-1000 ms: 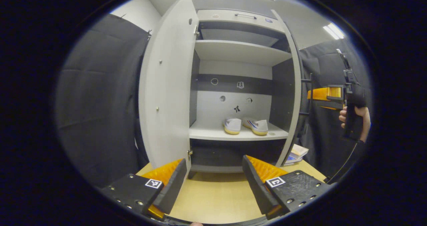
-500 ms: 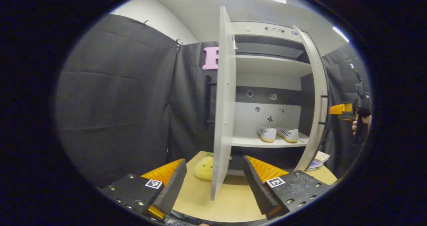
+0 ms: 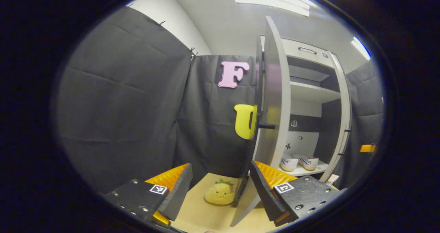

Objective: Grab one shoe with the right hand and put it into the shoe cabinet, grab the other shoe with the left hand and put it into the shoe cabinet; then close the right door with the right hand and the left door with the left hand.

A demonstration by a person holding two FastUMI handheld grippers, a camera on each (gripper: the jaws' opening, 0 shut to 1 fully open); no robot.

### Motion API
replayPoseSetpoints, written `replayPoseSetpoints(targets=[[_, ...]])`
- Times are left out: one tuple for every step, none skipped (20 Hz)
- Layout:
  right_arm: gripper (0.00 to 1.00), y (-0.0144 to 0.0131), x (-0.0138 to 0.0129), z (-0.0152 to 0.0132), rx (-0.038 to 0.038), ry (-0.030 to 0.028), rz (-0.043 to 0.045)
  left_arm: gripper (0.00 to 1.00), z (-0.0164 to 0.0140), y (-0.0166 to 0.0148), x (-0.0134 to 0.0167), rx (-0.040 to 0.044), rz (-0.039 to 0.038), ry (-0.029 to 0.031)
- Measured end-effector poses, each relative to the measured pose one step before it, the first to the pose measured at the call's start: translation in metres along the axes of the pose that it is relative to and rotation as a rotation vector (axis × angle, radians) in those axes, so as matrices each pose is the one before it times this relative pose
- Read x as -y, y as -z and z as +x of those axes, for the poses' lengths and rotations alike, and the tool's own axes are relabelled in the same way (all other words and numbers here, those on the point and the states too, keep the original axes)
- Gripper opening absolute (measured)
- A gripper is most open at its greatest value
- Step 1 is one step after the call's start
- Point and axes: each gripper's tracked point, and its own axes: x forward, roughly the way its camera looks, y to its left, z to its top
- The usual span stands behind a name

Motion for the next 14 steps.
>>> replayPoseSetpoints(targets=[[0.98, 0.00115, 0.00407, -0.00529, 0.00421, 0.02318, -0.01036, 0.98, 0.00881, -0.00139, -0.00668, 0.00449, 0.0108, 0.00866], [0.98, 0.00233, 0.00311, -0.00486, -0.0019, 0.01896, -0.00502, 0.98, 0.0084, -0.00113, -0.00372, -0.00137, 0.01344, 0.01166], [0.98, 0.00238, 0.00106, -0.0039, -0.00888, 0.01092, -0.00031, 0.98, 0.0081, 0.0006, -0.00291, 0.00034, 0.01047, 0.00943], [0.98, 0.0032, -0.00041, -0.00369, -0.00838, 0.00766, 0.00072, 0.98, 0.00907, -0.00139, -0.00062, 0.00352, 0.00607, 0.02109], [0.98, 0.00018, 0.00027, -0.00424, -0.00457, 0.01052, -0.00151, 0.99, 0.0077, -0.00269, -0.00055, 0.00393, 0.00345, 0.02037], [0.98, -0.00171, 0.00099, -0.00326, -0.00086, 0.00917, -0.00302, 0.96, 0.008, -0.0031, -0.00027, -0.00164, 0.00064, 0.02148], [0.98, -0.00199, 0.00026, -0.00331, 0.00096, 0.007, -0.00351, 0.96, 0.00924, -0.00106, 0.00058, -0.00083, -0.00131, 0.02413], [0.98, -0.00171, 0.00102, -0.00326, 0.00076, 0.0054, -0.00431, 0.96, 0.00766, -0.00402, 0.00033, 0.00696, -0.00761, 0.0181], [0.98, -0.00164, 0.00168, -0.00318, -0.00018, 0.00691, -0.00504, 0.96, 0.00729, -0.00276, 0.00003, 0.00208, -0.01306, 0.02286], [0.98, -0.00064, 0.00192, -0.00345, -0.00032, 0.00856, -0.00517, 0.99, 0.00743, -0.00326, 0.00045, 0.00145, -0.01351, 0.02062], [0.98, -0.00091, 0.00217, -0.00459, 0.0021, 0.00795, -0.00399, 0.99, 0.00151, 0.00127, 0.00205, -0.0053, -0.01192, 0.02465], [0.98, -0.001, 0.00266, -0.00463, 0.00285, 0.00902, -0.00265, 0.96, 0.00058, 0.00184, 0.00187, -0.01704, -0.01607, 0.03266], [0.98, -0.00062, 0.00337, -0.00379, 0.00213, 0.00945, -0.00035, 0.93, 0.00162, 0.00056, 0.00136, -0.01532, -0.01782, 0.02971], [0.98, 0.00119, 0.00347, -0.00327, -0.0013, 0.01039, 0.00087, 0.93, 0.00097, -0.00045, 0.00069, -0.0106, -0.01813, 0.02012]])
